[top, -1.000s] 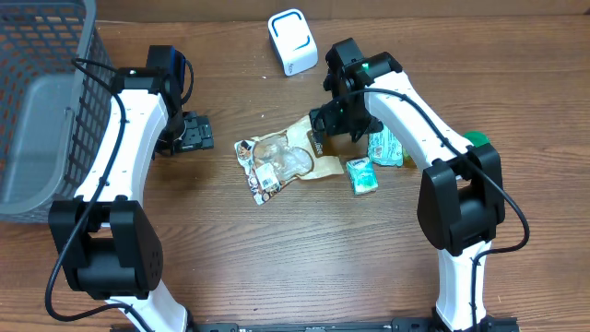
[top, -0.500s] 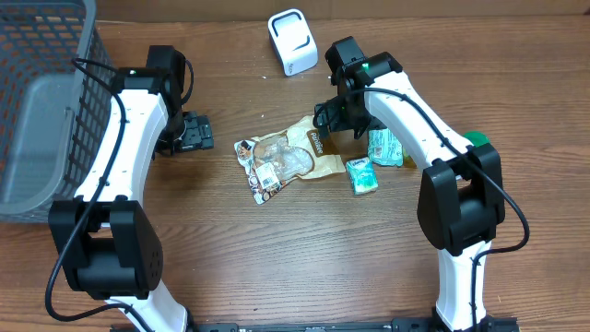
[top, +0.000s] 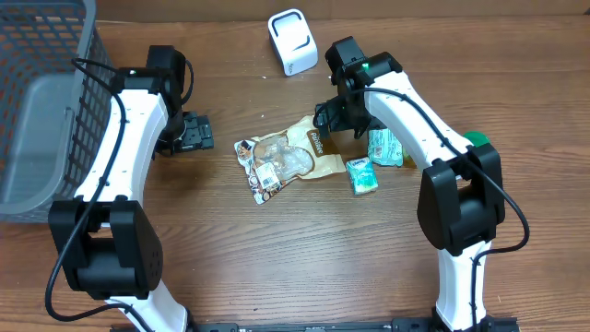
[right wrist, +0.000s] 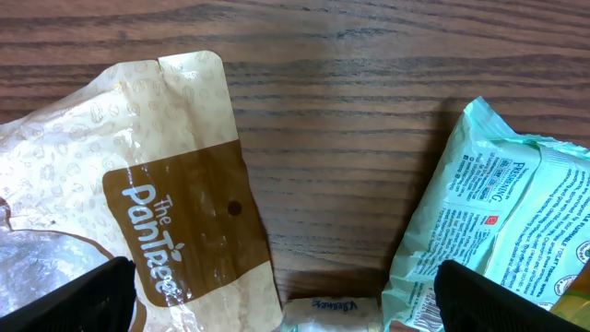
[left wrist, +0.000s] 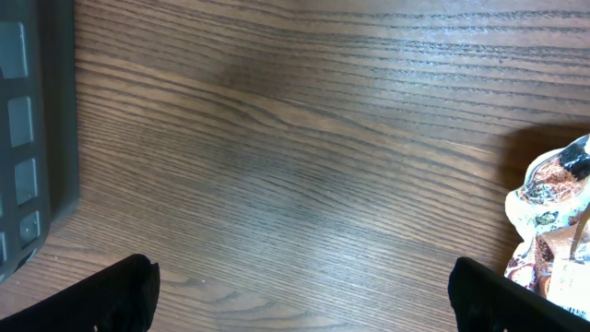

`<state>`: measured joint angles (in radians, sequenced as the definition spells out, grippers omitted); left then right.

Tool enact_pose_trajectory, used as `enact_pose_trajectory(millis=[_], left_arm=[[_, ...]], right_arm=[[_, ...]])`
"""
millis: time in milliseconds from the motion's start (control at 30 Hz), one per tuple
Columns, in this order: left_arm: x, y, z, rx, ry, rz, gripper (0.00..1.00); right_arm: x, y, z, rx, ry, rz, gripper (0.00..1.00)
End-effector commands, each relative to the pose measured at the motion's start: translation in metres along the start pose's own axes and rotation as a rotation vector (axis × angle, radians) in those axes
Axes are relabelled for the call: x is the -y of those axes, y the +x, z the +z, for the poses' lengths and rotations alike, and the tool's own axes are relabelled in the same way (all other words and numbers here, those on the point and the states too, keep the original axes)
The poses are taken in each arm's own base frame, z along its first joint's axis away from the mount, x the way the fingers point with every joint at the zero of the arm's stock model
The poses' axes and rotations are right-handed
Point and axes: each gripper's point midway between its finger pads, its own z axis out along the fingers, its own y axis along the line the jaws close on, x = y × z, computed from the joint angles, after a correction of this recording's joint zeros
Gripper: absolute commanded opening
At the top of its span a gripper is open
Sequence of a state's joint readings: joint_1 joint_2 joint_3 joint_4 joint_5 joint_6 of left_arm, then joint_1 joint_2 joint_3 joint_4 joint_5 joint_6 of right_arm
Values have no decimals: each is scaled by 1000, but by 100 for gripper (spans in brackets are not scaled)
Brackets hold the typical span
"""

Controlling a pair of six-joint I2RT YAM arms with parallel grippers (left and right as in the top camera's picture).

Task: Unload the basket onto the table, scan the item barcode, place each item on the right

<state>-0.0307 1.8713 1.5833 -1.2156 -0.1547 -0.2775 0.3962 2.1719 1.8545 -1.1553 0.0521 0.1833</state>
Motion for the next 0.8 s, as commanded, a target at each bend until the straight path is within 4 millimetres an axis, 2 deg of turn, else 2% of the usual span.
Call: enact_pose_trajectory(millis=[0,633,767], left_arm=[[-1,-5,0,7,-8,5,100],[-1,-5,0,7,-8,5,100],[-1,-5,0,8,-8,5,100]], right_arm=[[1,-1,-5,14,3,7,100],[1,-2,-4,15,3,7,100],[-6,-8,-43,101,-23,-3,100]])
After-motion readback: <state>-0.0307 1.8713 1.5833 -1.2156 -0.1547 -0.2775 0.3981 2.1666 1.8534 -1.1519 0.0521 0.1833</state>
